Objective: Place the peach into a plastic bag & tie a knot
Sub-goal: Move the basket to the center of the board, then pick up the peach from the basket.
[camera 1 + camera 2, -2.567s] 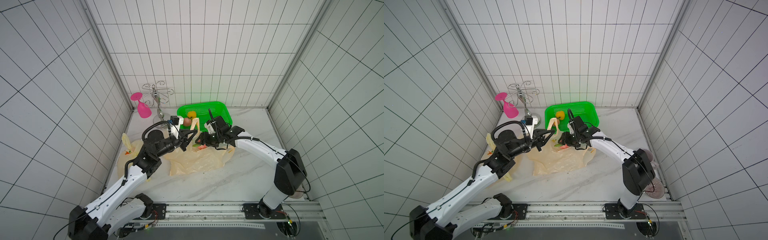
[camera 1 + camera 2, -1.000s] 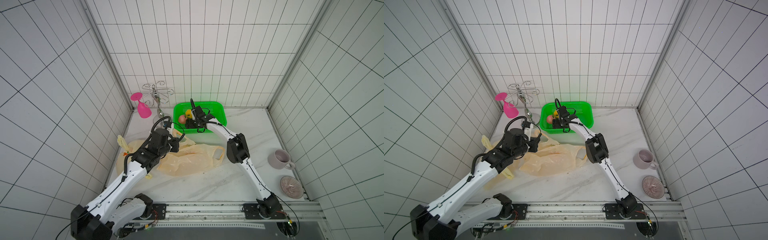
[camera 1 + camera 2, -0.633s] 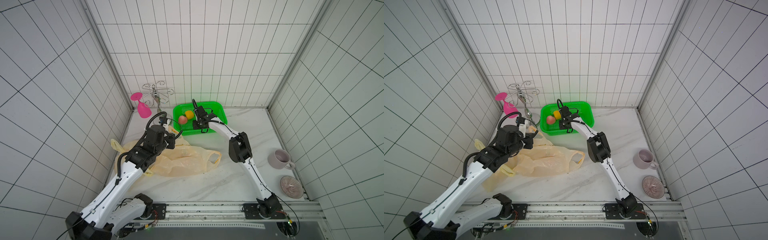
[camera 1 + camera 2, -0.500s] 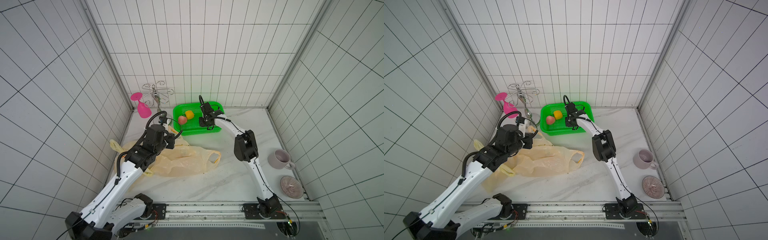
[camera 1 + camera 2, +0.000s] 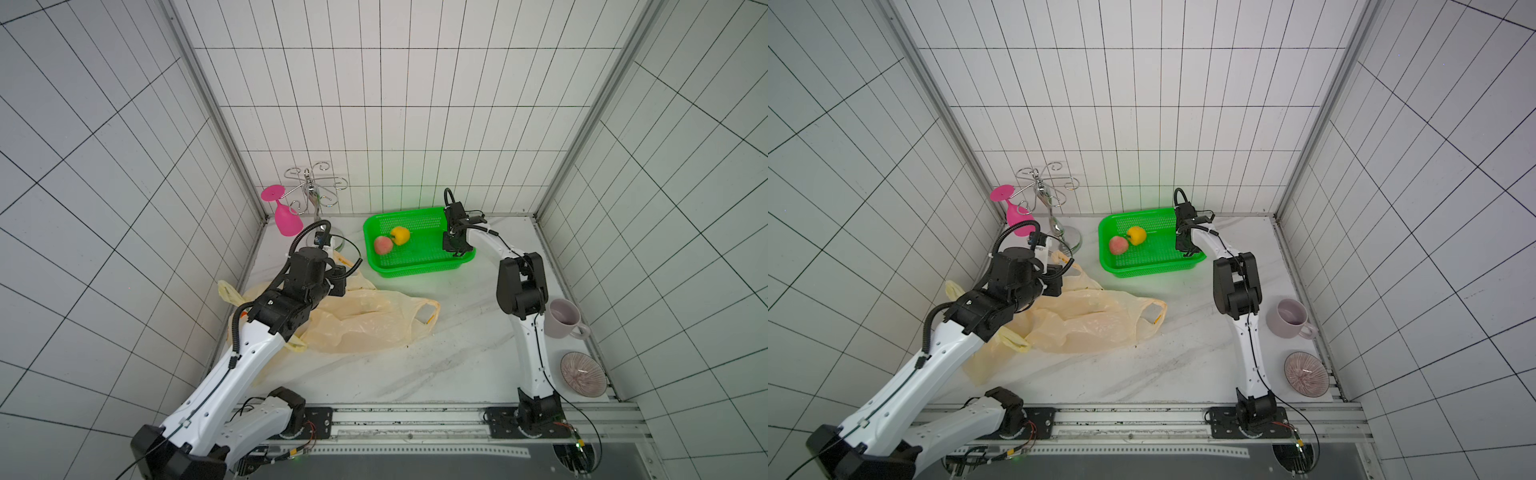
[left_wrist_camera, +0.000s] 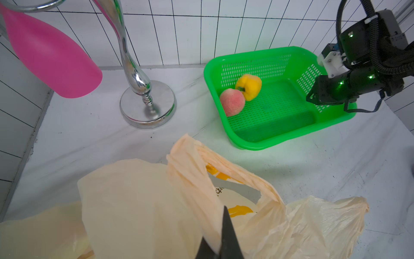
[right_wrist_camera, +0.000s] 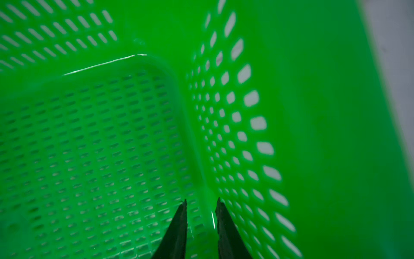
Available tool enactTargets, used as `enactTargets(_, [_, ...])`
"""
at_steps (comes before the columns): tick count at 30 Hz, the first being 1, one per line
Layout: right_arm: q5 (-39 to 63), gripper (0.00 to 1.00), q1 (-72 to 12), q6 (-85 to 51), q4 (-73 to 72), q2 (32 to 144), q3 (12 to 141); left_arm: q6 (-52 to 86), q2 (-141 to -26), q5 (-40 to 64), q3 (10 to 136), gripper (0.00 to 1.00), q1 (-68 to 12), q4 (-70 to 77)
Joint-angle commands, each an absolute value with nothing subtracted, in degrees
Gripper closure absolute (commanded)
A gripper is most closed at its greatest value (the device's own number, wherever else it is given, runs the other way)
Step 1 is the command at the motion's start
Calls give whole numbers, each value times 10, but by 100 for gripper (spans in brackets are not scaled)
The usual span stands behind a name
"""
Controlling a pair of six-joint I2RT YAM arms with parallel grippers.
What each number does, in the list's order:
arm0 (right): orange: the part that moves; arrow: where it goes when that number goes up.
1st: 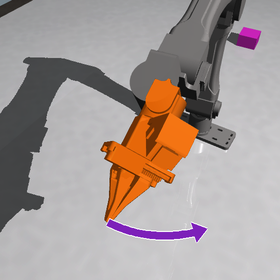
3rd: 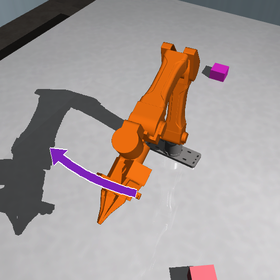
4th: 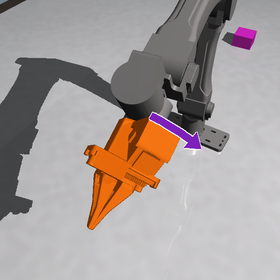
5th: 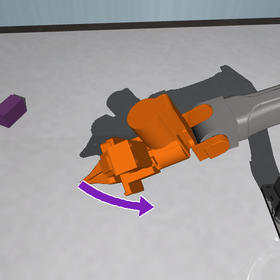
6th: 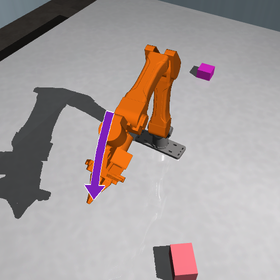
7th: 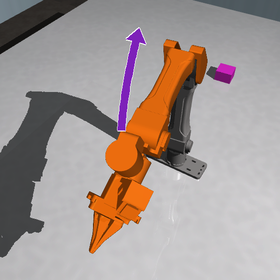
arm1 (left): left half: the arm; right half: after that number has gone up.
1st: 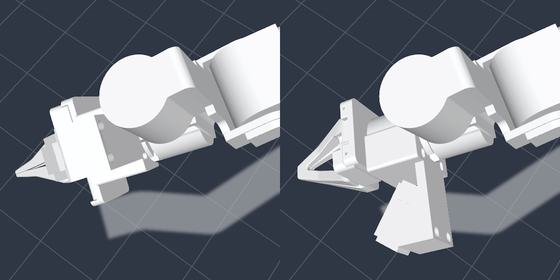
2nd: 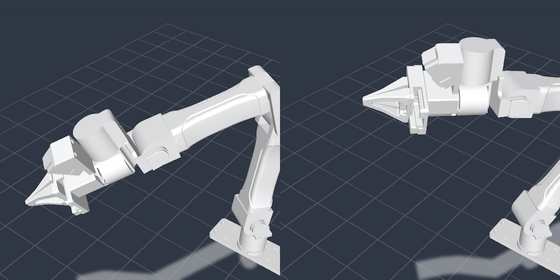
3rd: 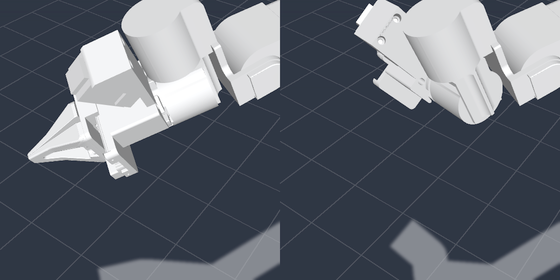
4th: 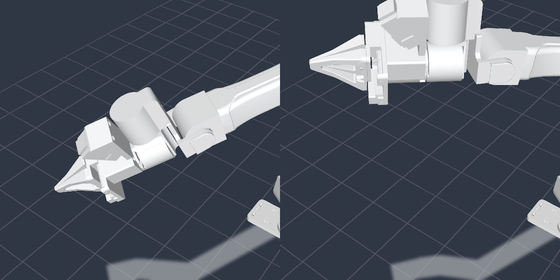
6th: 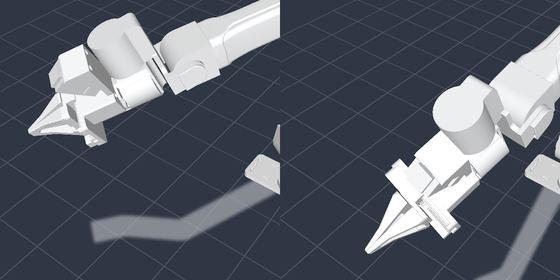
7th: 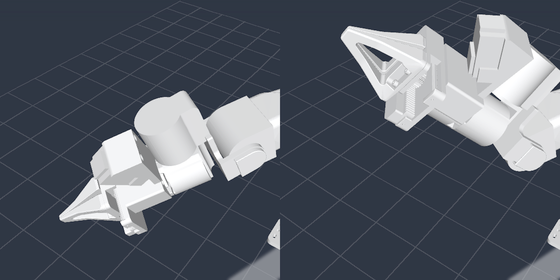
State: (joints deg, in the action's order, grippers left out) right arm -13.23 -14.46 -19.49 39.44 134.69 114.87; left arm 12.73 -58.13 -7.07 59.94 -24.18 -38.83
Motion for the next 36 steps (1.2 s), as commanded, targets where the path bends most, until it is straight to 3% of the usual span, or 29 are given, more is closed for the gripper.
enactTargets(1, [-159, 75, -127, -199, 389, 1290, 1105, 115, -581, -82, 623, 98, -234, -393])
enactTargets(4, [-96, 68, -147, -174, 367, 1274, 1113, 118, -583, -76, 618, 98, -234, -388])
enactTargets(8, [4, 35, -203, -168, 350, 1273, 1149, 127, -590, -55, 613, 98, -234, -378])
enactTargets(13, [23, 15, -230, -192, 374, 1314, 1207, 134, -580, -20, 608, 99, -234, -359])
enactTargets(19, [-138, 9, -249, -165, 458, 1335, 1236, 140, -569, 1, 600, 99, -236, -342])
enactTargets(30, [-153, 10, -233, -156, 486, 1369, 1259, 143, -566, 15, 592, 99, -238, -329])
enactTargets(36, [-154, 21, -218, -159, 493, 1356, 1238, 147, -564, 21, 592, 99, -239, -325])
